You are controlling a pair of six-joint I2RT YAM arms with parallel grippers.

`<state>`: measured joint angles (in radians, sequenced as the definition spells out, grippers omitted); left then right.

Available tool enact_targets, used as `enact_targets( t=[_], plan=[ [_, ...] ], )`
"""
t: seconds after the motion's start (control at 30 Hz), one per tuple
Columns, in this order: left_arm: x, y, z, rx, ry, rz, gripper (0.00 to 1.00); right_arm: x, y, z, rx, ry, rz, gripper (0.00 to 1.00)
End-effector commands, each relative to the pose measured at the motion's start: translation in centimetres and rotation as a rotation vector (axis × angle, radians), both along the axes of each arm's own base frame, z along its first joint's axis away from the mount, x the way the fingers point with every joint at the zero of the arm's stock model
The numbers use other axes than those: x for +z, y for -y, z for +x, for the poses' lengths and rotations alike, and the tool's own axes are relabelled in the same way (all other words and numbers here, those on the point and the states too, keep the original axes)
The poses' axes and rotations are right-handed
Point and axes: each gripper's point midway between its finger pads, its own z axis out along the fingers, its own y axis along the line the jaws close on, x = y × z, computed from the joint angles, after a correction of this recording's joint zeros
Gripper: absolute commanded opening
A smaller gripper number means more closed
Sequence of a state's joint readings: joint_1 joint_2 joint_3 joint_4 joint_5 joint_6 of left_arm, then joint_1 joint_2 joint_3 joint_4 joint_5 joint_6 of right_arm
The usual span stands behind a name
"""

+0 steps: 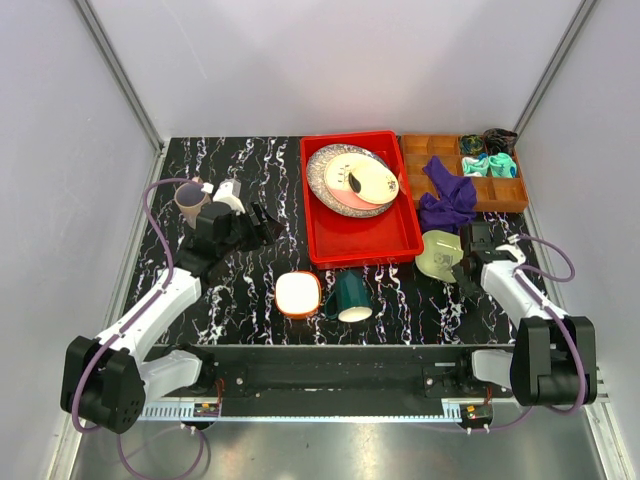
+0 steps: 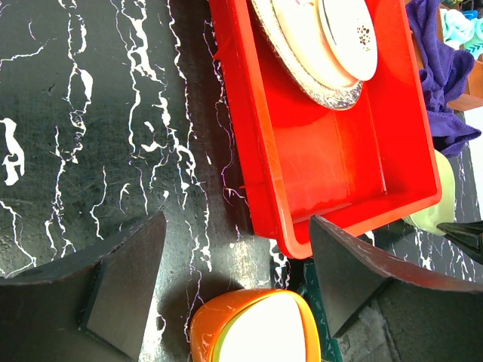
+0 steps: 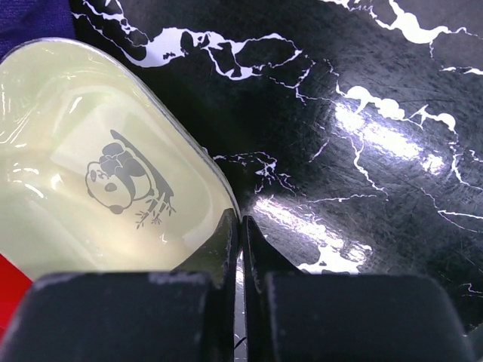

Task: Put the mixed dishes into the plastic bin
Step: Pick up the plate at the center of the board.

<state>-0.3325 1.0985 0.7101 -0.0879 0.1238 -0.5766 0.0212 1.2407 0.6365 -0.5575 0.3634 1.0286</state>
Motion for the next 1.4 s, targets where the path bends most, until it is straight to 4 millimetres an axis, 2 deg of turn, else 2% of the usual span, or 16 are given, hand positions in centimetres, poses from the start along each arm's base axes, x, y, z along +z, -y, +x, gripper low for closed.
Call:
enact_targets(
  t=[0.0, 0.13, 0.23, 0.27, 0.47, 0.63, 0.73, 0.83, 0.87, 0.93, 0.97, 1.03, 1.17, 1.2, 1.33, 1.37],
  plan=[
    [1.1, 0.0, 0.1, -0.006, 0.041, -0.016, 0.8, 0.5, 0.4, -0.2, -0.013, 0.031, -0.011, 0.0],
    [1.0, 0.0, 0.1, -0.004, 0.04, -0.015, 0.8, 1.5, 0.8, -0.6, -0.025, 0.05, -0.028, 0.0],
    [1.0, 0.0, 0.1, -0.006, 0.039, -0.016, 0.8, 3.4, 1.7, -1.1, -0.05, 0.086, -0.069, 0.0],
    [1.0, 0.0, 0.1, -0.005, 0.039, -0.017, 0.8, 4.7, 2.0, -0.9, -0.058, 0.126, -0.081, 0.0],
    [1.0, 0.3, 0.2, -0.011, 0.038, -0.03, 0.8, 9.7, 3.8, -2.0, -0.116, 0.226, -0.172, 0.0],
    [1.0, 0.4, 0.2, -0.016, 0.035, -0.037, 0.8, 12.6, 4.3, -1.8, -0.114, 0.29, -0.199, 0.0],
    [1.0, 0.4, 0.2, -0.014, 0.037, -0.037, 0.8, 13.7, 3.7, -0.2, -0.069, 0.319, -0.187, 0.0],
    [1.2, 0.4, 0.2, -0.013, 0.035, -0.034, 0.8, 14.5, 2.6, 2.4, 0.016, 0.343, -0.161, 0.0],
    [1.1, 0.3, 0.2, -0.014, 0.032, -0.029, 0.8, 14.1, 2.3, 3.2, 0.063, 0.318, -0.166, 0.0],
    [1.3, 0.2, 0.2, -0.013, 0.034, -0.025, 0.8, 15.2, 1.2, 5.4, 0.127, 0.369, -0.133, 0.0],
    [1.4, 0.2, 0.2, -0.01, 0.036, -0.021, 0.8, 14.7, 1.0, 6.2, 0.15, 0.35, -0.128, 0.0],
    [1.5, 0.0, 0.2, -0.006, 0.036, -0.013, 0.8, 15.9, 0.3, 8.1, 0.19, 0.4, -0.111, 0.0],
    [2.0, -0.2, 0.1, 0.002, 0.043, -0.004, 0.8, 16.2, -1.3, 12.4, 0.288, 0.439, -0.074, 0.0],
    [2.0, -0.3, 0.0, 0.003, 0.042, -0.002, 0.8, 16.2, -2.4, 13.2, 0.34, 0.452, -0.038, 0.0],
    [1.9, -0.6, -0.1, 0.012, 0.037, 0.006, 0.8, 15.0, -4.9, 17.5, 0.472, 0.422, 0.046, 0.0],
    [2.0, -0.6, -0.1, 0.013, 0.039, 0.007, 0.8, 14.7, -5.7, 18.1, 0.518, 0.416, 0.077, 0.0]
  ],
)
